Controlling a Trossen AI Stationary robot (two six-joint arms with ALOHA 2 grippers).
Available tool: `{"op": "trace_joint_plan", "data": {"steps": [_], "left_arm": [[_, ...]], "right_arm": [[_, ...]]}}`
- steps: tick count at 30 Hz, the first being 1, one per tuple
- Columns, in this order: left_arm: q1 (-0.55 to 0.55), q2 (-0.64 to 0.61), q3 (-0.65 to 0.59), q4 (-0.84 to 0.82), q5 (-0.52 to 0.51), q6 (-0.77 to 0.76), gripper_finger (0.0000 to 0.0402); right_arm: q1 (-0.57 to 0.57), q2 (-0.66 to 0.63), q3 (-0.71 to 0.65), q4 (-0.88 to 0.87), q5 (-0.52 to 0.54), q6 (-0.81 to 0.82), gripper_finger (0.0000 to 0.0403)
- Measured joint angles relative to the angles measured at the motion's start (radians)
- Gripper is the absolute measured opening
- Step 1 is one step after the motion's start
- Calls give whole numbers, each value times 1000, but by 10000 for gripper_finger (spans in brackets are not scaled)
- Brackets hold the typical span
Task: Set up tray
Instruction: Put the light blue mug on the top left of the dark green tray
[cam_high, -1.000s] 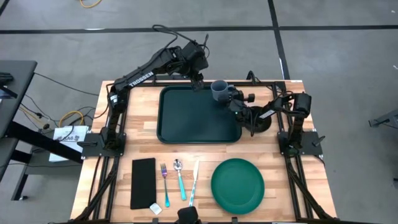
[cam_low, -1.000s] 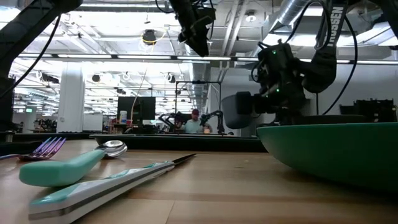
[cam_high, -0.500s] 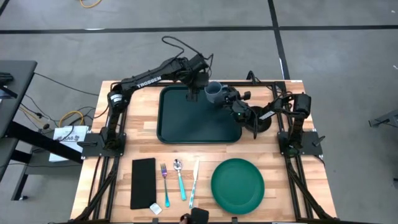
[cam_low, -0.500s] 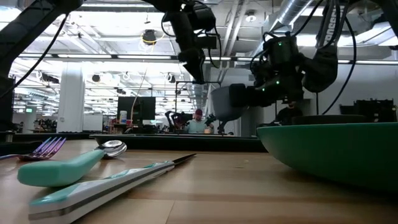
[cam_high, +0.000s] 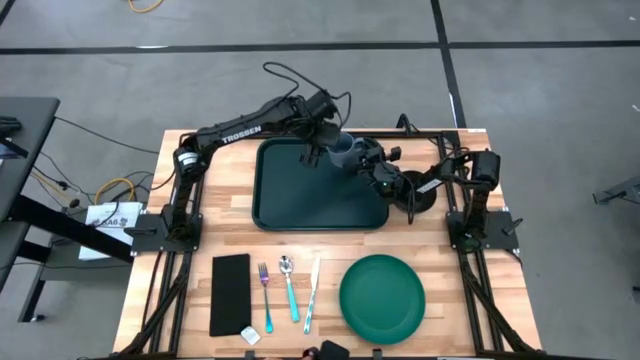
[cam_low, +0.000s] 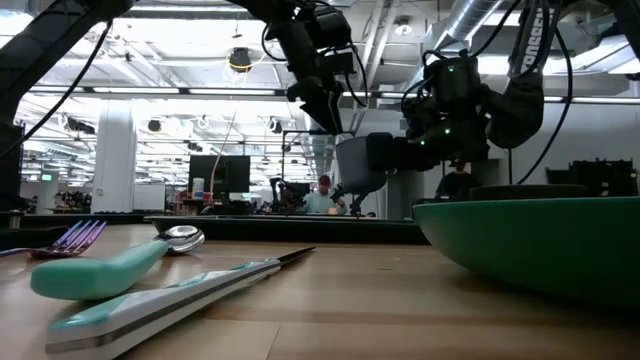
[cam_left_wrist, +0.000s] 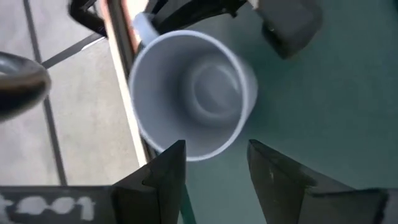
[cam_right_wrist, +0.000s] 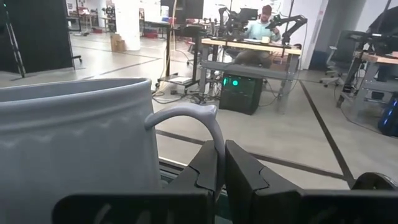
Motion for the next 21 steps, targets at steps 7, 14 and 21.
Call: {"op": "trace_joint_plan", "data": {"steps": [7,14,21], "left_arm": [[-4,0,-10,-2,36,32,145],[-8,1,-76,38,-6,33,118],[-10,1,-82,41,-51,36,64]], "right_arm": [[1,0,39,4,-15,-72,7],[0,0,82,-27,-30,-112,7],[-1,0,83,-30,-29,-115,7]]}}
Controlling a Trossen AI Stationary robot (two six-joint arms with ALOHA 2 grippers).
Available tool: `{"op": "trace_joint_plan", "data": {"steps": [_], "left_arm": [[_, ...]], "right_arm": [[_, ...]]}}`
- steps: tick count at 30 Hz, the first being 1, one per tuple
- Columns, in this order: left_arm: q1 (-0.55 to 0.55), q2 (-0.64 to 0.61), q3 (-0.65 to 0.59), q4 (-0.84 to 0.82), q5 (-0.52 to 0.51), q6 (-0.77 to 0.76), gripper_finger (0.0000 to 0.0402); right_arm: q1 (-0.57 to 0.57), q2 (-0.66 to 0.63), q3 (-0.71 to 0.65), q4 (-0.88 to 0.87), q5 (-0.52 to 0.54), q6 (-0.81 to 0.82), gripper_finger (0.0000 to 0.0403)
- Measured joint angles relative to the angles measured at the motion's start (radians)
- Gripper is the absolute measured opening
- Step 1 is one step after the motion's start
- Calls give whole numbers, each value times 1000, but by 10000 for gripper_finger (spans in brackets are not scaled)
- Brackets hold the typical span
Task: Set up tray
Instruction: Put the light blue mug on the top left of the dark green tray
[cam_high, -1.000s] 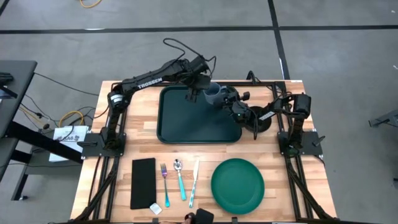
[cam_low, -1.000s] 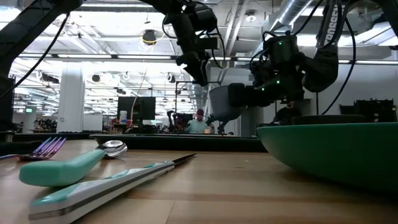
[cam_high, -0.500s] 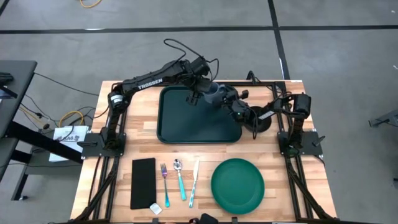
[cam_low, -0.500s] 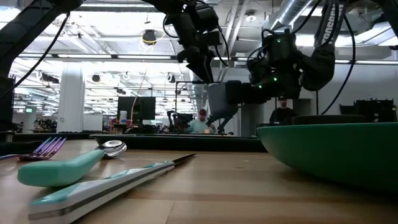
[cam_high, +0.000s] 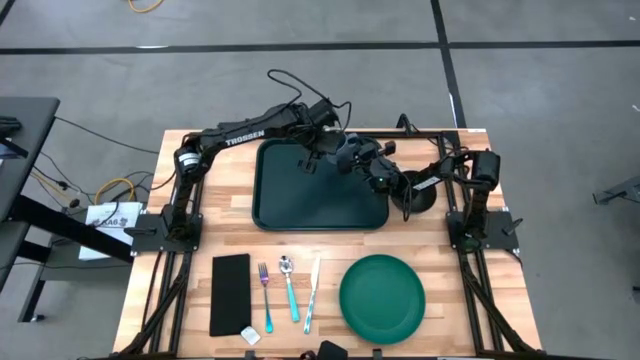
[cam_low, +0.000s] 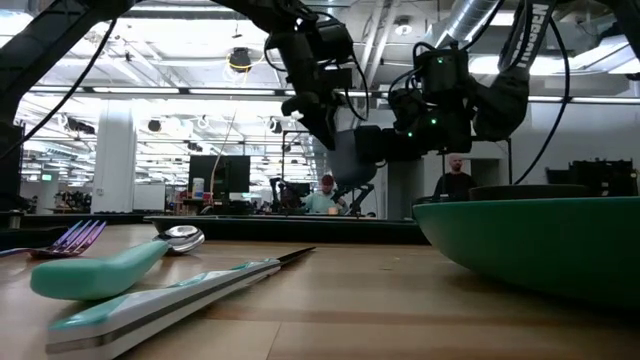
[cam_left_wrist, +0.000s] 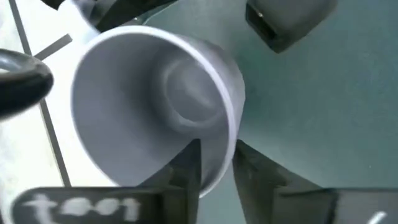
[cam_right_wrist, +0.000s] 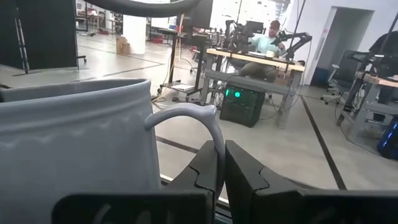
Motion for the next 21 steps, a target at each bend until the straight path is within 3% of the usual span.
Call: {"op": "trace_joint_plan", "data": {"steps": [5,11,16,21], "left_arm": [[-6,1,4,-3,1,24,12],[-14,1,4,-2,-21,8,4],[8,-2,9,1,-145,-61,0],[34,-2,8,-42,-95,-117,0]], "right_arm": [[0,0,1,1,-3,-7,8],[8,-3,3,14,0,6,33],[37,-28,0,0,0,-23,59],[67,-89,0,-15,3,-109,66]]}}
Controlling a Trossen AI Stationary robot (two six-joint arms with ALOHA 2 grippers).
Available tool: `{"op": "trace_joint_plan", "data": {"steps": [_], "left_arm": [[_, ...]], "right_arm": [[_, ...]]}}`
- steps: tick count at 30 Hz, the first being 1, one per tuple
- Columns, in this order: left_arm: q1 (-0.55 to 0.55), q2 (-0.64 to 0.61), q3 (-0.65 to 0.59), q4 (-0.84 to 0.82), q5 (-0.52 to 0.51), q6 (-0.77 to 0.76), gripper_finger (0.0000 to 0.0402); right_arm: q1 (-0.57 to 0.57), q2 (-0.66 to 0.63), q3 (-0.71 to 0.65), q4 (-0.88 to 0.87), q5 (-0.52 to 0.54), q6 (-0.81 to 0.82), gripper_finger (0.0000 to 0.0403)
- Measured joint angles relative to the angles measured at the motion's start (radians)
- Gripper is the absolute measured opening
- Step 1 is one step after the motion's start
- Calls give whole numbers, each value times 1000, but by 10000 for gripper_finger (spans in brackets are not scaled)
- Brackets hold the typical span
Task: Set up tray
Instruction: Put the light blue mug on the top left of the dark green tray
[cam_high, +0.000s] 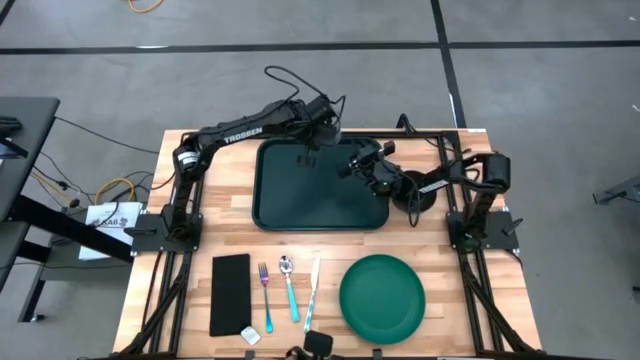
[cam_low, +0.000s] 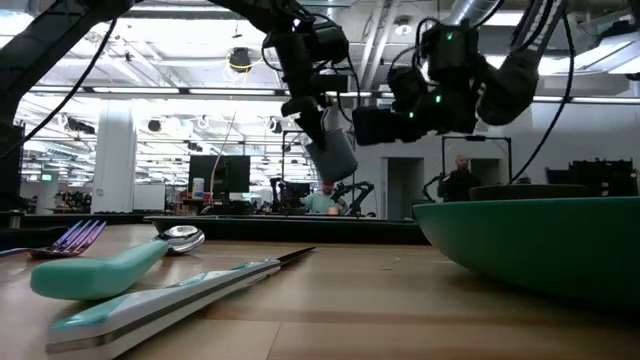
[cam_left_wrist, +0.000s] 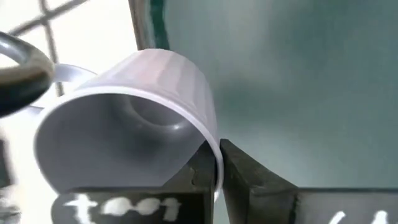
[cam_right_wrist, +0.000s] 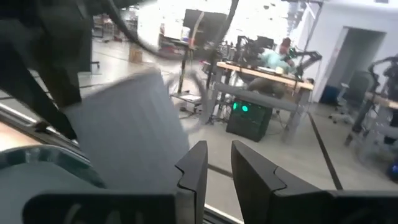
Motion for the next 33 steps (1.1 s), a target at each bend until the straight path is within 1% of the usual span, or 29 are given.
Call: {"op": "trace_joint_plan", "data": {"steps": [6,10,13,16,21,26,30,33], "left_arm": [[2,0,0,-79,88,-13,0],[-19,0,0,-80,124,-25,0],[-34,0,-1,-76,124,-24,0],[-53,0,-1,-74,122,-7,0],[-68,0,-1,-75,136,-50,0],[-66,0,-1,-85,190,-180,0],[-67,0,-1,-113,192,-270,0],[-66,0,-1,-120,189,-339,0]], "right_arm": [[52,-134,0,-138,0,15,67],[98,-274,0,-268,-5,60,68],[132,-396,0,-385,-10,102,68],[167,-509,0,-493,-28,103,68],[213,-647,0,-654,-30,104,68],[255,-702,7,-716,-30,105,68],[278,-700,52,-789,-30,106,68],[288,-675,85,-827,-32,106,68]]}}
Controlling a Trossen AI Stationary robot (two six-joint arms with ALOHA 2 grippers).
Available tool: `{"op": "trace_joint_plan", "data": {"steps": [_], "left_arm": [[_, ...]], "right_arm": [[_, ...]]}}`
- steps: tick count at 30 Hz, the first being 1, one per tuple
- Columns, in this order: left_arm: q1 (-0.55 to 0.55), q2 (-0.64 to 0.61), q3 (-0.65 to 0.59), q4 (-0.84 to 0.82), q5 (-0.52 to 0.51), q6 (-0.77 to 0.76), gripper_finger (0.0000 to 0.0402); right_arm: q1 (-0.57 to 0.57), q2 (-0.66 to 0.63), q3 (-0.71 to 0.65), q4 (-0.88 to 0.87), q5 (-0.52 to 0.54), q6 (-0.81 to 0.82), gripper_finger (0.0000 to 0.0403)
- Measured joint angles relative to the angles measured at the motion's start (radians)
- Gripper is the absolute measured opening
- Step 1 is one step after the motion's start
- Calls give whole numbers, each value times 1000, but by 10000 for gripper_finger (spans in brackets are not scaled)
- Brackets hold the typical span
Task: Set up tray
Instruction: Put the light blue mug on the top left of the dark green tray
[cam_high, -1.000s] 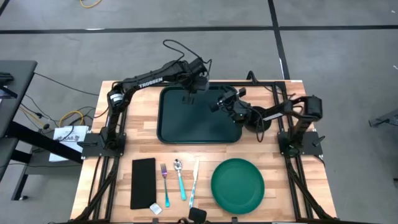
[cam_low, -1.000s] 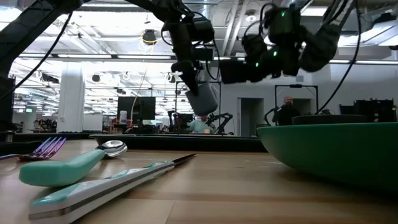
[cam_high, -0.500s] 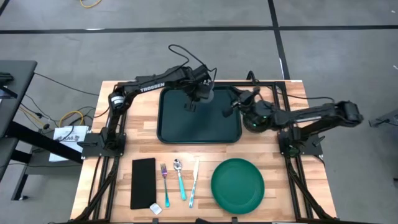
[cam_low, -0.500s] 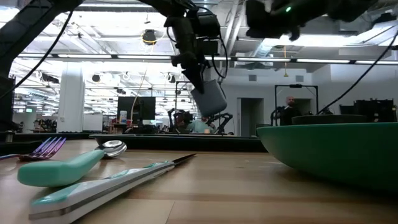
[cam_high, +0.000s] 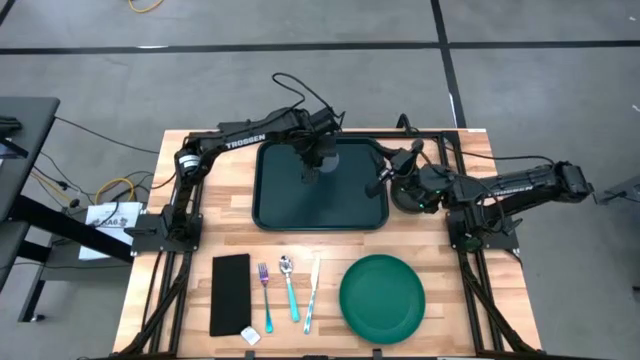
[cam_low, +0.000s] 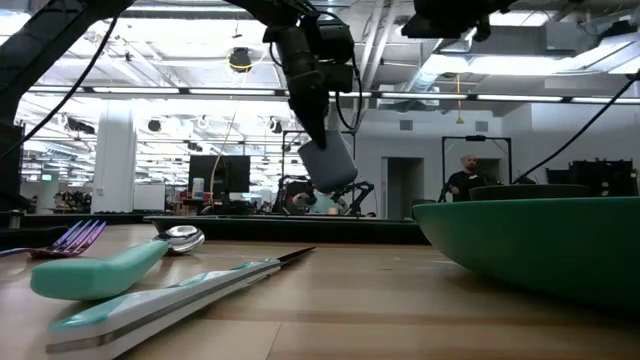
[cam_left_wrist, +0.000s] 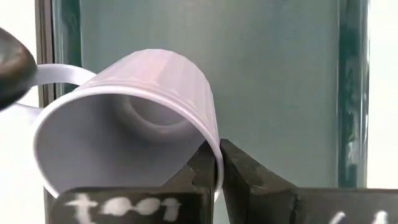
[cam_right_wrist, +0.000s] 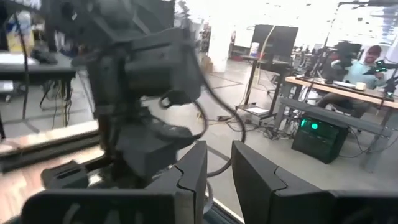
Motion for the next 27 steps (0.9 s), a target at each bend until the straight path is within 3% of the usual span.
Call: {"op": "trace_joint_plan", "data": {"steps": [11,17,27], "left_arm": [[2,0,0,-48,-12,-44,0],[19,0,0,-172,-131,-50,0],[169,2,-46,-278,-146,-153,0]], "right_arm": [[4,21,29,-135,-110,151,68],[3,21,29,-147,-109,155,68],[3,21,28,-149,-128,156,68]]}}
